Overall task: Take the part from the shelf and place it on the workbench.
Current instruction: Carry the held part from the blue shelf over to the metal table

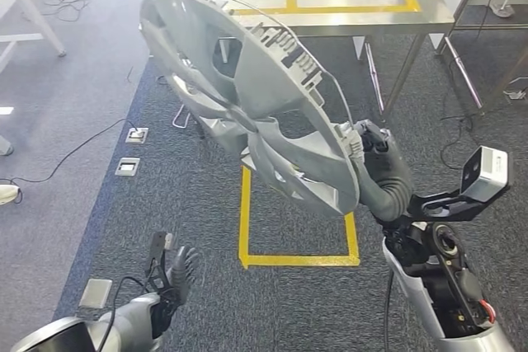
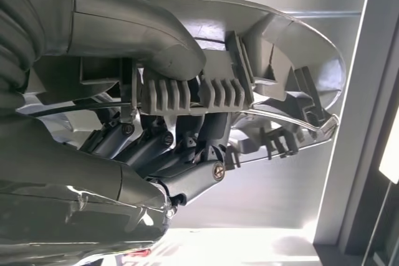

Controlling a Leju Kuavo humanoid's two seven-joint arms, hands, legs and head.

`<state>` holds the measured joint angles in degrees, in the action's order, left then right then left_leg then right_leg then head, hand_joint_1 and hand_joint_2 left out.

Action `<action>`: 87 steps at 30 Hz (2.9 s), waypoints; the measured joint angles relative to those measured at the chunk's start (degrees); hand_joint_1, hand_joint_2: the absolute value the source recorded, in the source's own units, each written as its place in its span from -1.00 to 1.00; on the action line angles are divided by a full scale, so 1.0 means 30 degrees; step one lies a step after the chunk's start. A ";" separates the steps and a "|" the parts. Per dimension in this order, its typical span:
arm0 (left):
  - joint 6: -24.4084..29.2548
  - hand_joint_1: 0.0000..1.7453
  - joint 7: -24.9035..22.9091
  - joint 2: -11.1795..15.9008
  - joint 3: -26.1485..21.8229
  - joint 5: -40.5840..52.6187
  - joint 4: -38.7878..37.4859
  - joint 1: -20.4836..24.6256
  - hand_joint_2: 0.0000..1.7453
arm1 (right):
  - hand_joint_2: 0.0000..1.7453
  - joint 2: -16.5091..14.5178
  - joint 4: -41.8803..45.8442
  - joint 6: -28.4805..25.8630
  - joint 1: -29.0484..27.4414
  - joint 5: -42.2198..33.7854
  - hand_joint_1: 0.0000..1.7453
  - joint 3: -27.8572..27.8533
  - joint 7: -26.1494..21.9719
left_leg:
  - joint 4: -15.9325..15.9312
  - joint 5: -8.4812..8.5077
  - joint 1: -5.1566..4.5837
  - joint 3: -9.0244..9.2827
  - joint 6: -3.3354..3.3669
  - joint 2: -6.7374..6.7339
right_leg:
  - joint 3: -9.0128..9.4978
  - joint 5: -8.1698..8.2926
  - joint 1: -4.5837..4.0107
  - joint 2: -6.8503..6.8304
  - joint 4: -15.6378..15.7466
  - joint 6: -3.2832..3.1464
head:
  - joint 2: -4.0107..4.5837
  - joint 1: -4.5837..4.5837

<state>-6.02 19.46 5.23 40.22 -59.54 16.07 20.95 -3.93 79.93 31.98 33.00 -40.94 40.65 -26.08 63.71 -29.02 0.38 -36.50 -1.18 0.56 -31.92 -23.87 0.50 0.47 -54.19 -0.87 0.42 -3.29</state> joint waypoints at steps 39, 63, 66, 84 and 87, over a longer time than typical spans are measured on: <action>-0.0222 -1.00 0.0142 -0.0160 0.0047 0.0138 0.0007 -0.0241 -1.00 | 1.00 0.0659 0.1368 -0.0969 -0.0451 -0.0073 1.00 -0.0262 0.0352 | -0.2714 0.2853 0.0510 -0.0373 -0.0370 -0.0232 | 0.1404 -0.1160 0.0188 0.0003 0.0104 0.0636 | 0.0000 -0.0093; -0.0270 -1.00 0.0195 -0.0089 0.0080 -0.0024 0.0007 -0.0140 -1.00 | 1.00 0.0763 0.1310 -0.0756 -0.0332 0.0147 1.00 -0.0208 -0.0004 | 0.2347 -0.0870 0.0116 -0.1012 -0.0036 -0.0008 | 0.0277 0.0260 -0.0287 -0.0058 0.0381 -0.0323 | 0.0000 0.0160; -0.0266 -1.00 0.0197 -0.0033 0.0082 -0.0038 0.0007 -0.0221 -1.00 | 1.00 0.0763 0.1173 -0.0610 -0.0345 0.0280 1.00 -0.0197 0.0002 | 0.0901 0.0574 0.0222 -0.1417 -0.0156 -0.0044 | 0.0856 -0.0309 -0.0238 0.0001 0.0284 -0.0191 | 0.0000 0.0140; -0.0368 -1.00 0.0193 0.0051 0.0098 -0.0018 0.0007 -0.0115 -1.00 | 1.00 0.0785 0.0903 -0.0605 -0.0570 0.0308 1.00 -0.0133 0.0153 | -0.3028 0.1392 0.0140 0.1832 0.0455 0.0051 | -0.1238 0.0475 -0.0162 -0.0037 -0.1008 0.0618 | 0.0000 0.0346; -0.0372 -1.00 0.0171 0.0049 0.0104 -0.0013 0.0007 -0.0060 -1.00 | 1.00 0.0790 0.0891 -0.0610 -0.0609 0.0320 1.00 -0.0142 0.0082 | -0.2940 0.1190 0.0099 0.1907 0.0161 0.0079 | -0.0837 0.0668 -0.0233 -0.0025 -0.0219 0.0221 | 0.0000 0.0346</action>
<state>-7.14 19.97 5.38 40.53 -59.58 16.09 20.77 -1.56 82.60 30.15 31.17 -39.98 40.23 -25.83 54.89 -25.45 0.68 -30.78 -0.70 0.80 -34.43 -21.87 -0.20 0.40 -54.85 -0.21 0.42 -2.25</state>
